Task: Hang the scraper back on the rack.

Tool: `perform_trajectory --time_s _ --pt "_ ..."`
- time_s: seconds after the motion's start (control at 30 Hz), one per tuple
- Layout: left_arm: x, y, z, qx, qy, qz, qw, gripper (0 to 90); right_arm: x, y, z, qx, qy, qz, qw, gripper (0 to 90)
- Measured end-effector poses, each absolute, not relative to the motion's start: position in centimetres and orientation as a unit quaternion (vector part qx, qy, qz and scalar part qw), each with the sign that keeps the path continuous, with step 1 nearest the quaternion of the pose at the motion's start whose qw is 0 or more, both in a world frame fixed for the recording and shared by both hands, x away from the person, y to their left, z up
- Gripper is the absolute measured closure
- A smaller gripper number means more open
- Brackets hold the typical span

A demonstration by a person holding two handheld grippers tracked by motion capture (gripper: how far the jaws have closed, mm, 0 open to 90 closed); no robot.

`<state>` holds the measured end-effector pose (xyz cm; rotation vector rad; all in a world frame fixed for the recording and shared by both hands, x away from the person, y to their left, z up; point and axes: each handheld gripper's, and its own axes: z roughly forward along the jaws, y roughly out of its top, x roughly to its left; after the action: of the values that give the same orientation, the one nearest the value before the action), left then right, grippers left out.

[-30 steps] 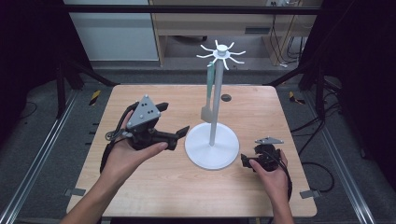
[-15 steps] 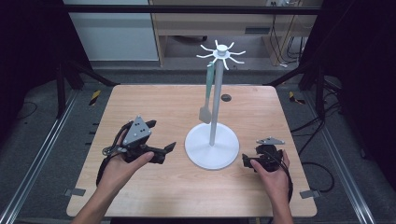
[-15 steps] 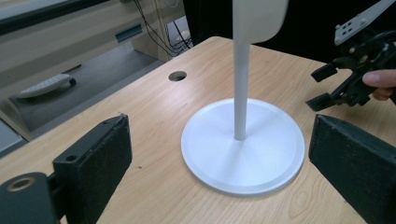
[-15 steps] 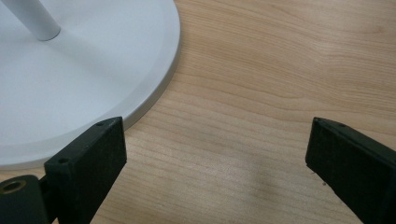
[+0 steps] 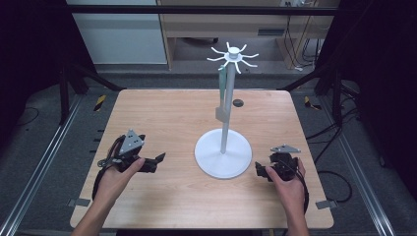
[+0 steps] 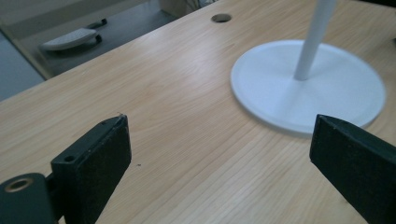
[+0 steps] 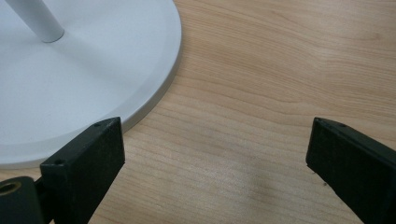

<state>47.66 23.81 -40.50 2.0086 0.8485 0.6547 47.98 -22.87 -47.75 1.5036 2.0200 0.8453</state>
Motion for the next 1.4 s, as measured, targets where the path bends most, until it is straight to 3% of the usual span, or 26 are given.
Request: perform_trajectory --time_s 0.73,1.13,1.4 --pt "50.0 28.7 -46.6 0.802 0.393 0.254 0.370 6.0 48.1 -22.9 -47.7 0.551 0.739 0.309 0.235 5.1" --pt "50.6 29.7 -47.9 0.811 0.395 0.255 0.349 5.6 48.1 -22.9 -47.8 0.552 0.740 0.306 0.233 5.1" --pt "51.2 30.5 -48.3 0.794 0.406 0.259 0.370 5.6 48.2 -22.9 -48.0 0.552 0.743 0.302 0.229 5.1"
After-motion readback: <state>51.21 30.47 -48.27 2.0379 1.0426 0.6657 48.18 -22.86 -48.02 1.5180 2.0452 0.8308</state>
